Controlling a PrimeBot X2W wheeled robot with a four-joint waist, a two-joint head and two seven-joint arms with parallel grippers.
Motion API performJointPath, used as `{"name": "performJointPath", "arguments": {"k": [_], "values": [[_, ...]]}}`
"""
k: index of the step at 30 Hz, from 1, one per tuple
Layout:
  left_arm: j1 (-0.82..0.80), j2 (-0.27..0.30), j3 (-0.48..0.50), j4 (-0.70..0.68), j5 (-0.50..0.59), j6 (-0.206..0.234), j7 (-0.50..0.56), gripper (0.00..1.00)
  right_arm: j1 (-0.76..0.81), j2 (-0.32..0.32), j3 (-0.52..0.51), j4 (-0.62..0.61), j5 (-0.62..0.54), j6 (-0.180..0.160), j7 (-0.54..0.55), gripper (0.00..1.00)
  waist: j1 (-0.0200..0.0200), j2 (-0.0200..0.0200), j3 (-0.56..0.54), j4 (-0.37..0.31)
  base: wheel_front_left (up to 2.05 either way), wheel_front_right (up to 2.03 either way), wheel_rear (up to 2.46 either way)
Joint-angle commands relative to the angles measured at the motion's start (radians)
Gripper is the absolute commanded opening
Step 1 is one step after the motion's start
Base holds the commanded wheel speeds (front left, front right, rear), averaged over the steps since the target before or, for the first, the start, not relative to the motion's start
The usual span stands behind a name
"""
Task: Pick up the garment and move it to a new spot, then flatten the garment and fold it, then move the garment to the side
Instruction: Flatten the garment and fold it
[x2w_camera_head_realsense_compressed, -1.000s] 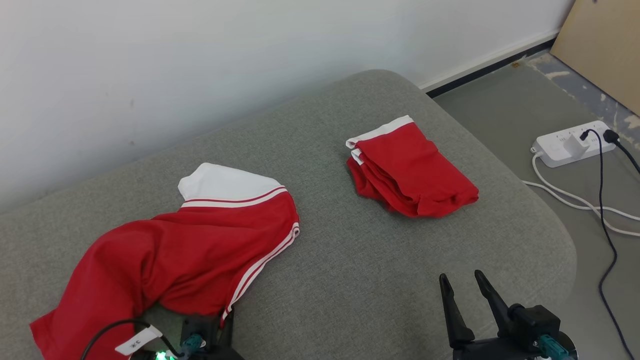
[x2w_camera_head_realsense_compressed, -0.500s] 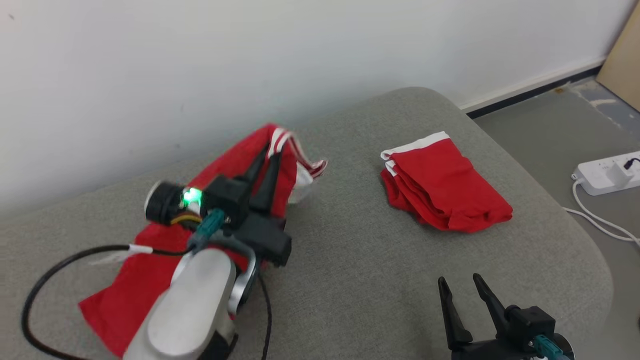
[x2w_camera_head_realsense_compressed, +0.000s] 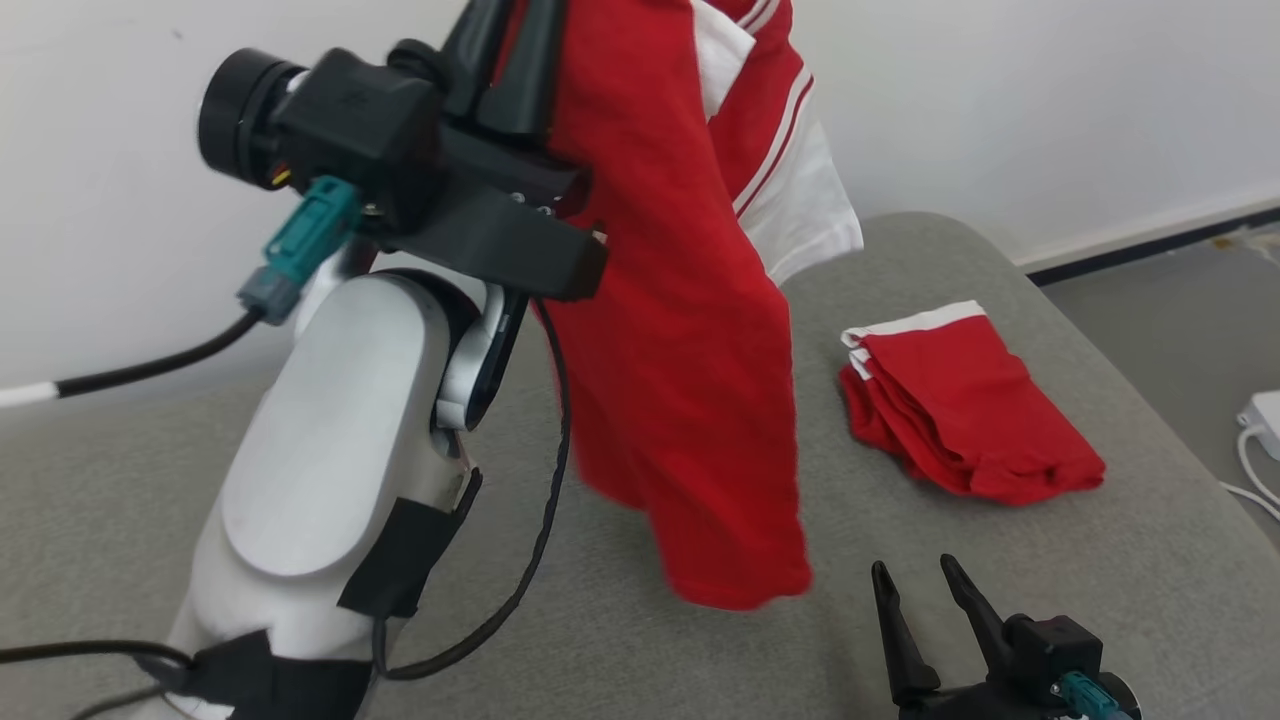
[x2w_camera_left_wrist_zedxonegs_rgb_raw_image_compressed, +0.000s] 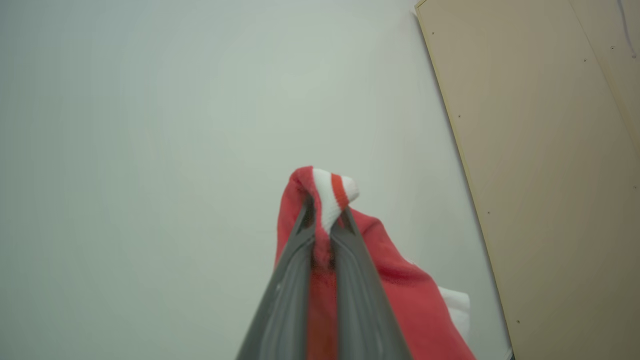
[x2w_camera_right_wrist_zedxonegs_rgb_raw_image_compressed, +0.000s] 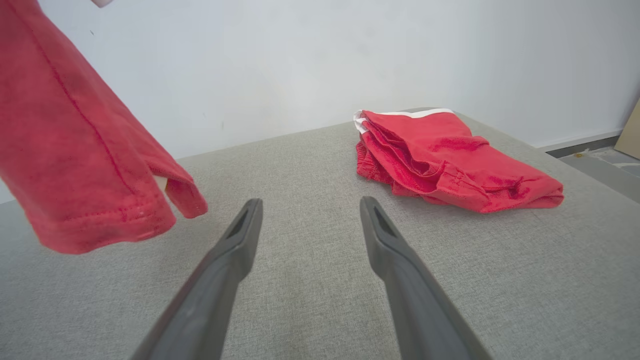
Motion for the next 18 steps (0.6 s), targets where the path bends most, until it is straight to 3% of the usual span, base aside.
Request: {"name": "performJointPath", "arguments": {"k": [1,10,18], "values": [[0.033,-0.001,0.008,0.001,-0.020,0.009,0.003,0.00,0.001,0.000,0.000,0.001,0.009,-0.002,-0.005,1.00,0.0000,0.0000,-0.013,0.032,0.00,0.00,0.00],[0.407,0.072,0.144,0.142,-0.147,0.092,-0.002,0.00,-0.010,0.000,0.003,0.021,0.013,-0.002,-0.007,1.00,0.0000,0.0000,-0.014,0.110,0.00,0.00,0.00],[0.604,0.110,0.245,0.368,-0.231,0.119,-0.034,0.00,0.015,0.000,0.017,0.005,0.000,-0.002,-0.009,1.00,0.0000,0.0000,-0.009,0.118,0.00,0.00,0.00]]}}
